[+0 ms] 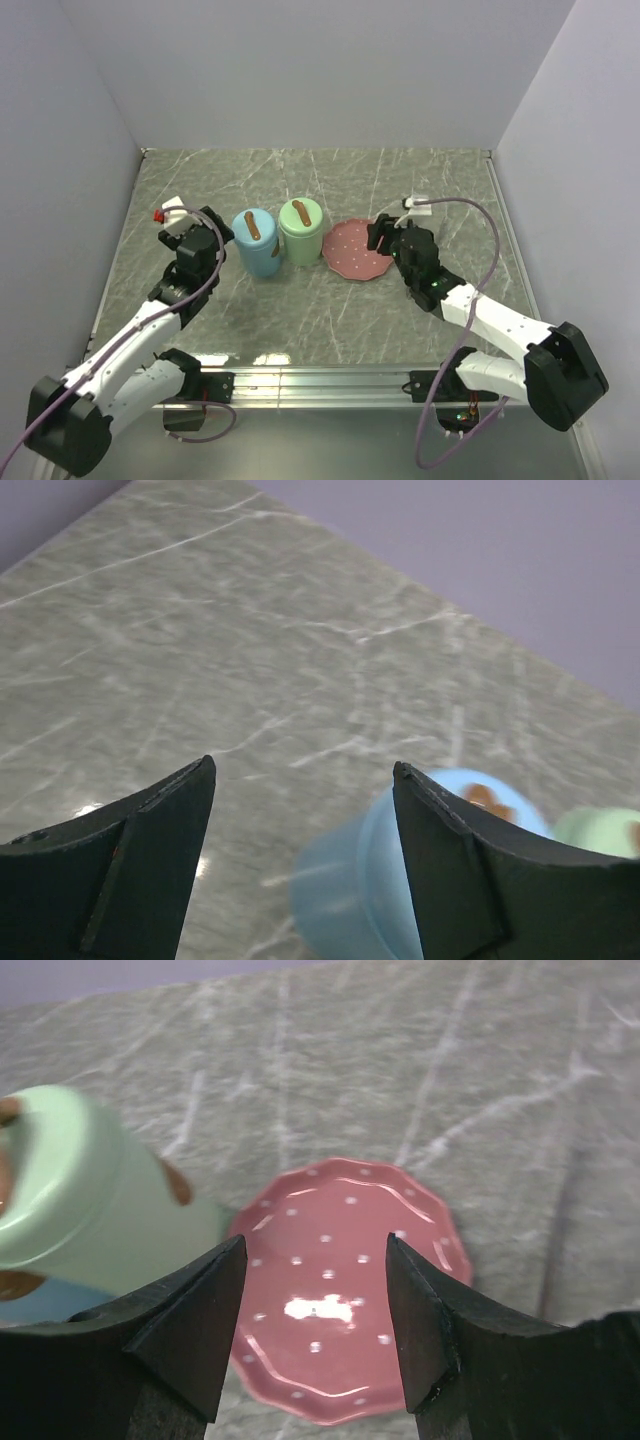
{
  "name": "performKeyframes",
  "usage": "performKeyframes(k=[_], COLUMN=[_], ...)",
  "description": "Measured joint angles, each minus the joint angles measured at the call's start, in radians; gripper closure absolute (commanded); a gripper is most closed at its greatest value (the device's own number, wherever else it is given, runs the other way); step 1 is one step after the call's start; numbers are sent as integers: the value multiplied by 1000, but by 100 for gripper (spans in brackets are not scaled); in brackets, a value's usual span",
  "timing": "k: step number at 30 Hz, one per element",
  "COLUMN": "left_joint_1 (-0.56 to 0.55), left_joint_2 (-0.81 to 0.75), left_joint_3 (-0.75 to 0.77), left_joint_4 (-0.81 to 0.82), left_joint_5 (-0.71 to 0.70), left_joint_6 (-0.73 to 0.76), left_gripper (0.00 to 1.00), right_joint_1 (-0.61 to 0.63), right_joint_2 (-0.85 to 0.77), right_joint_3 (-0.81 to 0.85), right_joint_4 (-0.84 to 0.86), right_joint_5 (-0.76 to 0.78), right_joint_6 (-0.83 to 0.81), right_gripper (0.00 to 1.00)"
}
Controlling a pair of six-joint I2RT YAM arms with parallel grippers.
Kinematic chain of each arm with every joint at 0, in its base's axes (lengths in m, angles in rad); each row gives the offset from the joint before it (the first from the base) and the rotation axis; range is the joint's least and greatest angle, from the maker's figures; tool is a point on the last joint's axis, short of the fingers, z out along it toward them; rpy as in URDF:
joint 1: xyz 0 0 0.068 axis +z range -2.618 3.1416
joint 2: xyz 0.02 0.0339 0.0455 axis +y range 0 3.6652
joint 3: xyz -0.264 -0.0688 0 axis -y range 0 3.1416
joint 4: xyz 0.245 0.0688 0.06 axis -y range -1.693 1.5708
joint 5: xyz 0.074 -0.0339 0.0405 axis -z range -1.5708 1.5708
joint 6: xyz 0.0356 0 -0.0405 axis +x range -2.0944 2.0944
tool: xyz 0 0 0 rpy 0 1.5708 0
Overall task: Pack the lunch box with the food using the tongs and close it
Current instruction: Put the lid back on the lunch box
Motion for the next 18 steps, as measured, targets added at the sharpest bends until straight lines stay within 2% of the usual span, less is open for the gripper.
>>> performKeyframes(k=[3, 7, 10, 13, 18], left_joint_1=[70, 146, 150, 150, 150], left_joint_2=[70, 72, 40, -29, -63], left_joint_3=[-48, -119, -140, -152, -153], left_joint_4=[61, 134, 163, 188, 197], left_joint_5=[-23, -16, -14, -11, -13], left_joint_6=[5, 2, 2, -1, -14], left_gripper=[23, 22, 20, 14, 14], right_joint_1=[-63, -138, -166, -177, -181], right_joint_2=[22, 22, -6, -69, -183], right_joint_3=[2, 2, 2, 2, 2], right_joint_4=[-19, -43, -66, -84, -102], right_joint_5=[23, 45, 62, 77, 85], right_joint_6=[15, 35, 44, 46, 43], right_gripper=[35, 35, 35, 34, 34])
